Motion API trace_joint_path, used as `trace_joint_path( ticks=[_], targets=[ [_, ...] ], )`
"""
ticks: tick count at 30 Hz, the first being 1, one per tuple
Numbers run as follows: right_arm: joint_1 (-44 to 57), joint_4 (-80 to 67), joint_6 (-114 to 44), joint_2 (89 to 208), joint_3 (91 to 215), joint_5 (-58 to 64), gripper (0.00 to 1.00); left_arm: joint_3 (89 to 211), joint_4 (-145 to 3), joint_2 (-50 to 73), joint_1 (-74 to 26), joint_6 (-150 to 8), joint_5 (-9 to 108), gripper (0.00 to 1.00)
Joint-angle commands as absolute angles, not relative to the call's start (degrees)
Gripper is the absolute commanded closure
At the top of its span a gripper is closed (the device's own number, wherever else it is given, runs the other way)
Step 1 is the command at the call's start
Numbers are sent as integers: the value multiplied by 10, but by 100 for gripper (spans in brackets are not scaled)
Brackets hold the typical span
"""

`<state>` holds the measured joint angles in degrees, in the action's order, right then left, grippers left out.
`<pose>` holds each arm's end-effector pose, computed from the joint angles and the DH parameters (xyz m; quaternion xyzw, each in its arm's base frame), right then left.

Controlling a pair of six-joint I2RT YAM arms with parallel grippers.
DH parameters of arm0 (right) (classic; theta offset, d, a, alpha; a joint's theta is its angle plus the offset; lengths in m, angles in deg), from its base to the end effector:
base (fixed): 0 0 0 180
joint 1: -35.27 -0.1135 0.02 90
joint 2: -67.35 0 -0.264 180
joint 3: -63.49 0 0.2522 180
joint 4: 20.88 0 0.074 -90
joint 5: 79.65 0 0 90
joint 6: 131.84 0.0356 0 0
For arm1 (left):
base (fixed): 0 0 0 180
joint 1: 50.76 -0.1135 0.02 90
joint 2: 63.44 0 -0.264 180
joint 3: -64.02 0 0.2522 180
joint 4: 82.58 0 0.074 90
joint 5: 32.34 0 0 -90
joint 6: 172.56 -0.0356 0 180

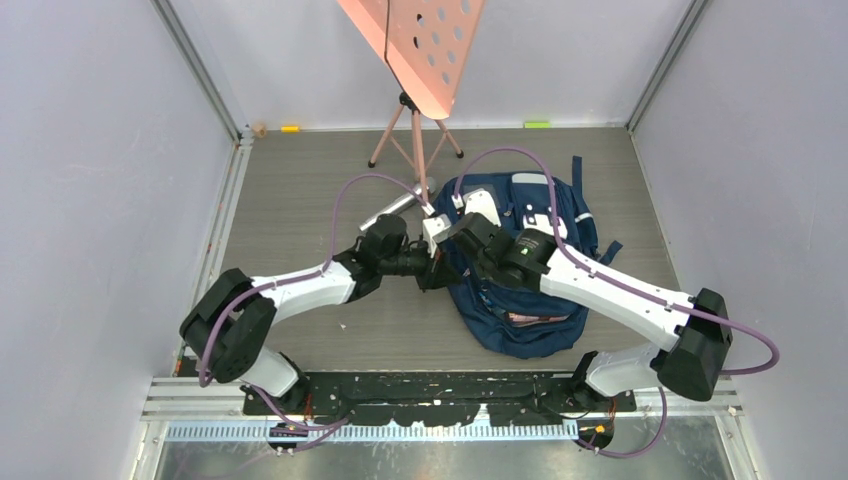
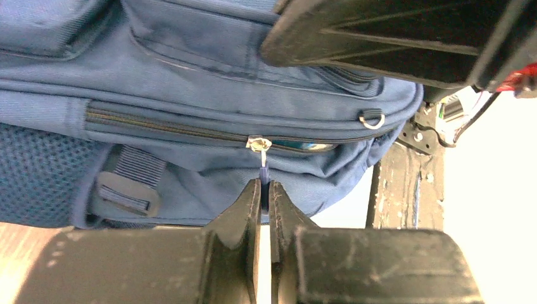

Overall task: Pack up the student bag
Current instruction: Zip the student bag at the center of the board.

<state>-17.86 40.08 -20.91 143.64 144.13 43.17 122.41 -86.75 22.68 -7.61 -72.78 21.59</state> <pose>0.1751 0.2013 0.3023 -0.1768 0.9053 -0.0501 0.3830 0.2188 -0.2339 0.2185 0.3909 0.7133 -0.4640 0.3509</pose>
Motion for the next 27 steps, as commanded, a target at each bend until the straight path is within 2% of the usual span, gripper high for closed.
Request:
trace_joint_path(
  ticks=[1, 15, 27],
  targets=[
    [-163, 286, -212, 1447, 1447, 504, 100, 1198, -844, 199, -47, -718, 198, 100],
    [-156, 116, -206, 1466, 1383, 509, 100, 1121, -1074, 209, 116, -592, 345, 100],
    [-139, -17, -237, 1515, 1362, 488, 100, 1173, -1154, 302, 212, -544, 456, 100]
  ],
)
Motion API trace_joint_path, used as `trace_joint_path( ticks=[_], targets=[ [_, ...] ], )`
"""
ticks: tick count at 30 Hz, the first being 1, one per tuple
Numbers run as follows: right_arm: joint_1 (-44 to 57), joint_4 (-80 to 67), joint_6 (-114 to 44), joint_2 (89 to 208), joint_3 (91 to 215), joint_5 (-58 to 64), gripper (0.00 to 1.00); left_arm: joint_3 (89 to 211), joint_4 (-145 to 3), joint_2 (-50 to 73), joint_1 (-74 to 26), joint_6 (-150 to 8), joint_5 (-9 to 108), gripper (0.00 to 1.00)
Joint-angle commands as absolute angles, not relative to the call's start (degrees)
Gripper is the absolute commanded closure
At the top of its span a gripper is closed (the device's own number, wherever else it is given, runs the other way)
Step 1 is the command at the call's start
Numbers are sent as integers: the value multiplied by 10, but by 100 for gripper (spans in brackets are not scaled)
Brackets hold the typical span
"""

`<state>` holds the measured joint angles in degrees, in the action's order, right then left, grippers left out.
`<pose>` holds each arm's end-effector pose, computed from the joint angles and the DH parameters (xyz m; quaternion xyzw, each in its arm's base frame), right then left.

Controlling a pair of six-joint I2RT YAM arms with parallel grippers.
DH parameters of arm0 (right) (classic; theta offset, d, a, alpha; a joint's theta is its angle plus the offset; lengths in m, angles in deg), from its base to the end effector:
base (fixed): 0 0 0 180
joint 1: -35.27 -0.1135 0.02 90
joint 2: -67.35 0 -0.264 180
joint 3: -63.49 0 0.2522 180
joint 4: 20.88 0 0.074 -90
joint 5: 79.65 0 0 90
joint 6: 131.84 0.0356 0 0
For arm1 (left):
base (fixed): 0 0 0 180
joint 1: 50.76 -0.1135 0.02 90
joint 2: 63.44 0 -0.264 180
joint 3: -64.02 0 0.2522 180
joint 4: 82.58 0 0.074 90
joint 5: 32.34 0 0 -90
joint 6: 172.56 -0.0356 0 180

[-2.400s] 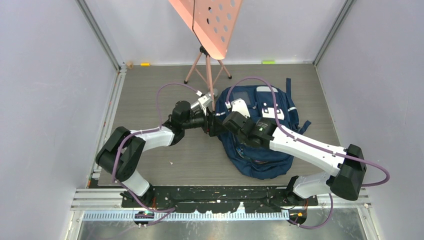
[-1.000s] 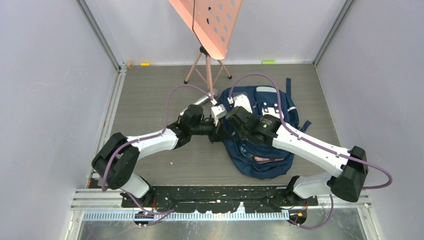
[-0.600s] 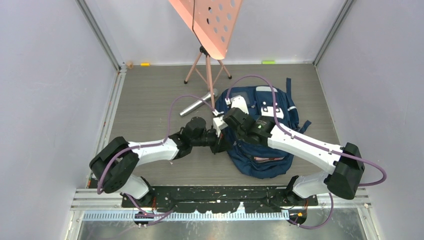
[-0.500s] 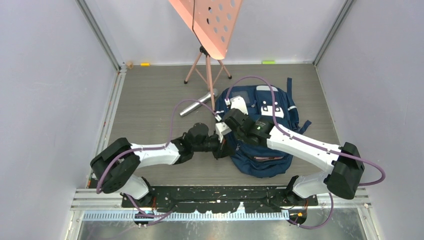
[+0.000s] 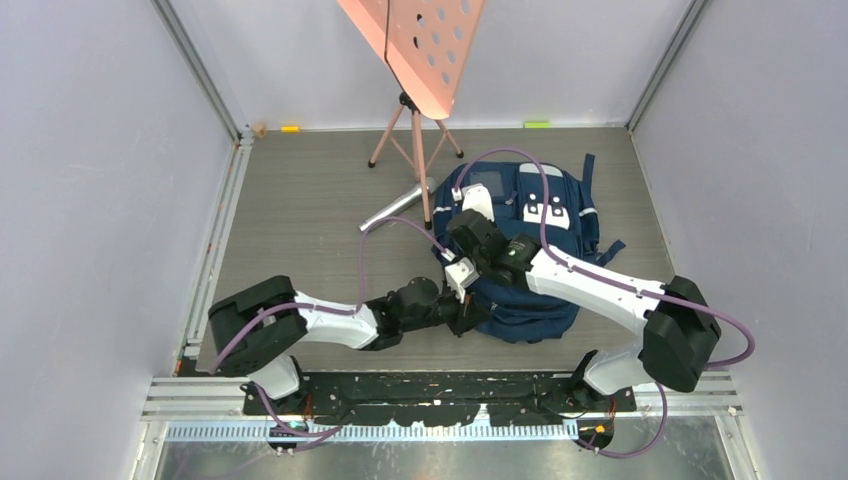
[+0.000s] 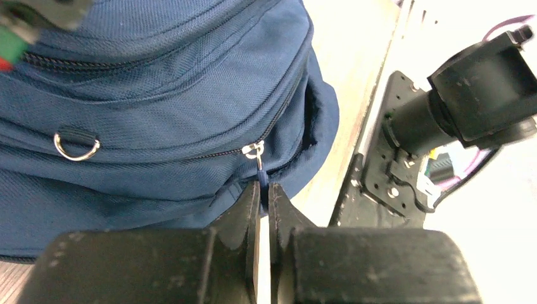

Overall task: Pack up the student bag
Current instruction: Zip the student bag at the center of the board.

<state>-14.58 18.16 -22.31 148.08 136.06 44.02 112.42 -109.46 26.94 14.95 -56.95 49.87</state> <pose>0.2069 0.2147 0.2622 -0.1311 0.8878 -0.0230 0.4406 0.1251 -0.2889 0.1803 0.3103 0.7299 -0.4716 0.3854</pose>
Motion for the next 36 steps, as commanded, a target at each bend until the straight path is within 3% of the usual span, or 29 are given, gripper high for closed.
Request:
trace_joint_path(
  ticks=[1, 8, 10, 16, 20, 26, 36],
  targets=[
    [-138, -20, -237, 1518, 1361, 485, 100, 1178, -1165, 313, 215, -538, 466, 100],
    [-136, 11, -240, 1498, 1368, 483, 99, 1190, -1205, 356, 216, -485, 510, 100],
    [-135, 38, -240, 1475, 1368, 482, 90, 1173, -1198, 345, 216, -478, 531, 100],
    [-134, 140, -225, 1386, 1360, 464, 49, 1129, -1130, 276, 213, -451, 571, 56],
    [-134, 230, -177, 1321, 1354, 456, 39, 1115, -1024, 221, 212, -437, 615, 41],
    [-135, 338, -61, 1239, 1324, 421, 39, 1114, -881, 142, 169, -362, 632, 30],
    [-179, 283, 109, 1198, 1192, 310, 45, 1114, -978, 117, 76, -250, 583, 20]
  ],
)
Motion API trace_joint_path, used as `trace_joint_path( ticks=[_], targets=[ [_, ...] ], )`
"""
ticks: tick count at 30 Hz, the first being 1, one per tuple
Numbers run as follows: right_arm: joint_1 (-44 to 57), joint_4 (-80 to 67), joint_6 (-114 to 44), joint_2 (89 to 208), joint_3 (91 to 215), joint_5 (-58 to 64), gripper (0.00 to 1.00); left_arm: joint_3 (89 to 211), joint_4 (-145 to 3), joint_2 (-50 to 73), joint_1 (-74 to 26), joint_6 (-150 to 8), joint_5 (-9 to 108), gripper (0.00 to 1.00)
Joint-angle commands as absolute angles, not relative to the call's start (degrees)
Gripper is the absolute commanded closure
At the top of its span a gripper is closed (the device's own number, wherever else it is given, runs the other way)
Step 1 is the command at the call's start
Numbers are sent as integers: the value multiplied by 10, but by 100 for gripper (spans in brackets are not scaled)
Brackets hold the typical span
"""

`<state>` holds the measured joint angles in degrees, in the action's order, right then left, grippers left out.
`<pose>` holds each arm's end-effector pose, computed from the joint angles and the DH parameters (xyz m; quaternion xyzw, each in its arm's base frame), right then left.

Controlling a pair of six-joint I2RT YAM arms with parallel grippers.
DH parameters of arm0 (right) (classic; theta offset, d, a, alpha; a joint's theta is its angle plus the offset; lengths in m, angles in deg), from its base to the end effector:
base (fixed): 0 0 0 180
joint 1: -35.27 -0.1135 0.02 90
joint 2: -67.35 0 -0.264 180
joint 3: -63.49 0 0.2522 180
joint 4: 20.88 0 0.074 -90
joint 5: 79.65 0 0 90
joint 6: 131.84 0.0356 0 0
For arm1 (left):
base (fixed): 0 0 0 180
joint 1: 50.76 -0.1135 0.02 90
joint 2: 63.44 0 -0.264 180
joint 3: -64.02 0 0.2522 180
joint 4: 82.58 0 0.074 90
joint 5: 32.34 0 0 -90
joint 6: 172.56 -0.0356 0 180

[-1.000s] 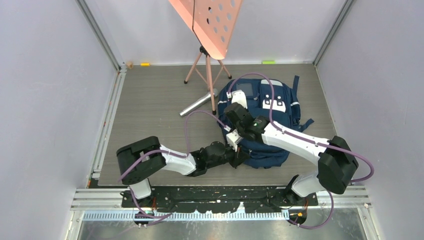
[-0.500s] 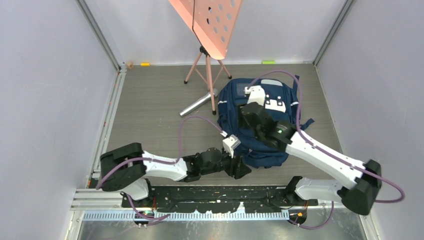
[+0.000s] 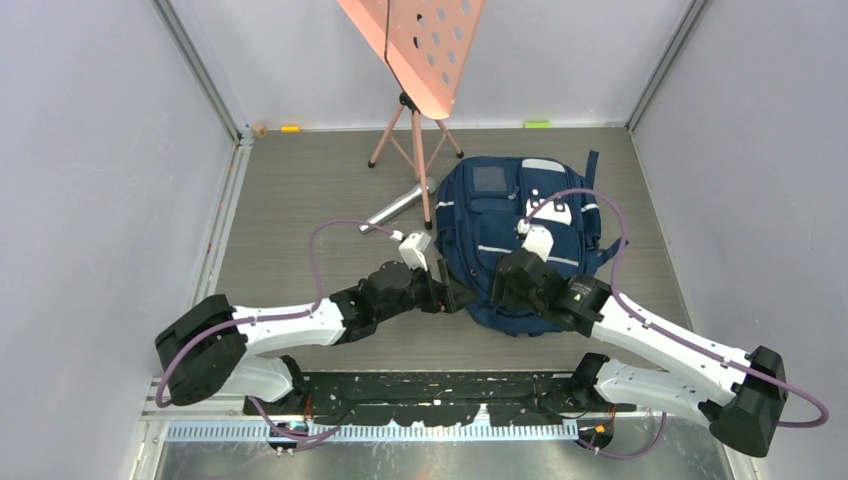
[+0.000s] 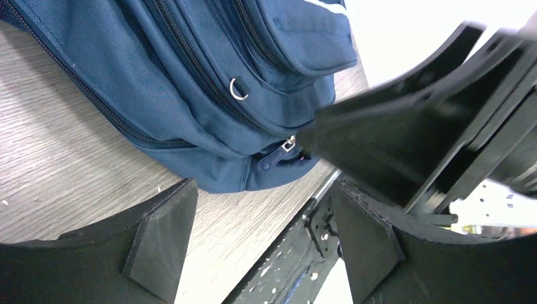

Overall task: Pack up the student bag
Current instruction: Zip the student bag at the center of the board.

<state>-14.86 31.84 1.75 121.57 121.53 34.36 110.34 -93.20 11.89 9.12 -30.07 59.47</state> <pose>0.1312 0.1345 0.2642 0.0206 0.9186 0.1174 0.3769 0.1403 -0.2396 0.2120 0.0430 0.8098 -0.4789 0.3362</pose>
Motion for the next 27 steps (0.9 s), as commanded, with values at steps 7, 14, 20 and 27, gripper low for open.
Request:
trace_joint_path(
  ticks=[7, 14, 20, 27],
  targets=[
    [-218, 268, 160, 1206, 1151, 390, 57, 1134, -998, 169, 53, -225, 579, 24],
    [-224, 280, 184, 1203, 1133, 421, 60, 1142, -1029, 210, 51, -220, 582, 30],
    [-224, 291, 189, 1194, 1129, 433, 60, 1174, -1037, 231, 51, -226, 562, 31],
    [-225, 273, 181, 1177, 1112, 448, 60, 1206, -1001, 249, 51, -252, 572, 37]
  ],
)
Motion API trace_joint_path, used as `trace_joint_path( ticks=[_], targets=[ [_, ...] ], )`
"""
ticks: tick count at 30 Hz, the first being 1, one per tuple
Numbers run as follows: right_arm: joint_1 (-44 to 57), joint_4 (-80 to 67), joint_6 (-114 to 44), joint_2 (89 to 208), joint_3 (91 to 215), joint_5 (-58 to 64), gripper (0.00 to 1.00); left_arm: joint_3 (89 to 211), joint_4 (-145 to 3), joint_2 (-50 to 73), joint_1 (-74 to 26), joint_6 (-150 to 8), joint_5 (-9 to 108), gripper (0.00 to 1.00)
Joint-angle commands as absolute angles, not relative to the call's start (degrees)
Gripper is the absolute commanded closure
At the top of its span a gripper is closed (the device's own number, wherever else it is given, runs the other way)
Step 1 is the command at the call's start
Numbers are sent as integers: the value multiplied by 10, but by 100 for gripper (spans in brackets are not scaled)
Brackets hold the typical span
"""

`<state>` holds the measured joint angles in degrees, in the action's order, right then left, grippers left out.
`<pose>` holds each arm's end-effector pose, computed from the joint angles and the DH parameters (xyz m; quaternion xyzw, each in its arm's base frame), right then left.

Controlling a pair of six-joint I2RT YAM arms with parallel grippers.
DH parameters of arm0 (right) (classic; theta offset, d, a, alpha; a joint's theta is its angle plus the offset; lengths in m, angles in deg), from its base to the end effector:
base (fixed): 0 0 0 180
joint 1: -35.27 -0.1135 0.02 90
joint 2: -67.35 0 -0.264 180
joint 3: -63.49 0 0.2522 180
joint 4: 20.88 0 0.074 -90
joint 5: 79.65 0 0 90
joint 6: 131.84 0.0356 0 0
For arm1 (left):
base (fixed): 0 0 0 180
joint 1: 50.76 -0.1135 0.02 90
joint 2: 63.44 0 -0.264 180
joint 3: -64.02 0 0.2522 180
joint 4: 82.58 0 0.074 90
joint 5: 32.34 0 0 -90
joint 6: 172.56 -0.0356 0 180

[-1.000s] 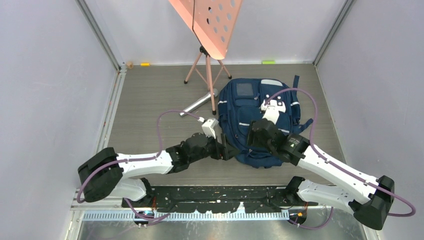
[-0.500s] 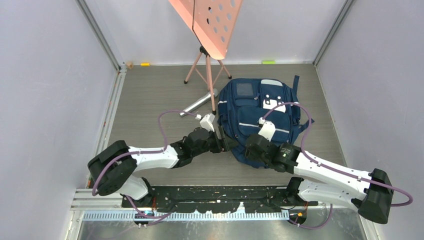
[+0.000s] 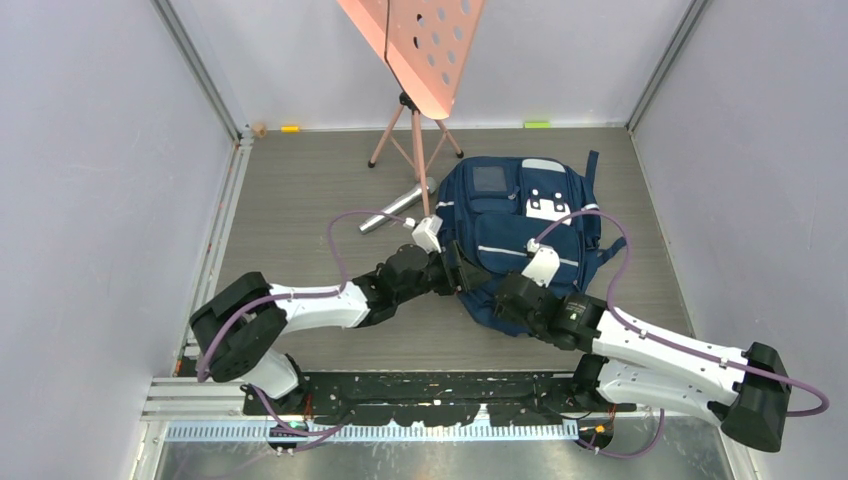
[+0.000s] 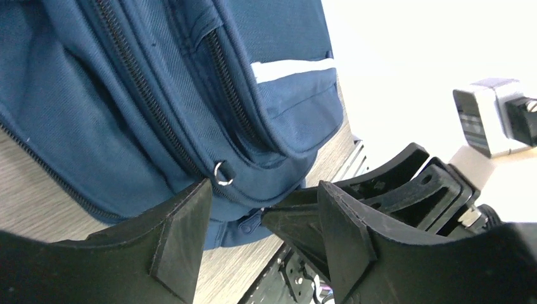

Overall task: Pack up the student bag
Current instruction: Zip the student bag at the center of the board.

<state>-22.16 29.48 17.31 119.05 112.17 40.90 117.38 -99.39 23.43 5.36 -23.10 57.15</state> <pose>0.1071 0.1341 0.2234 0.0965 0.9145 0.1264 0.3721 0.1786 -0.2665 0.2064 -0.0207 0.8020 -0.5070 0.3152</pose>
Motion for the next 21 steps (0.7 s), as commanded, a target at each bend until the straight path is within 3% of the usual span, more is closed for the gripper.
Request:
trace_joint_path(
  ticks=[1, 5, 9, 13, 15, 21],
  targets=[
    [-225, 266, 179, 1177, 1107, 447, 60, 1210, -998, 255, 51, -253, 572, 39],
    [-225, 230, 168, 1192, 1097, 448, 60, 1229, -971, 273, 51, -256, 565, 45],
    [-224, 213, 161, 1219, 1096, 451, 68, 1239, -948, 281, 51, -259, 563, 45],
    [-224, 207, 148, 1231, 1100, 457, 92, 1256, -908, 294, 51, -280, 568, 45],
    [-225, 214, 139, 1232, 1106, 463, 98, 1261, -892, 300, 51, -286, 570, 48],
    [-224, 241, 114, 1233, 1127, 477, 99, 1262, -848, 296, 51, -298, 572, 45]
  ],
)
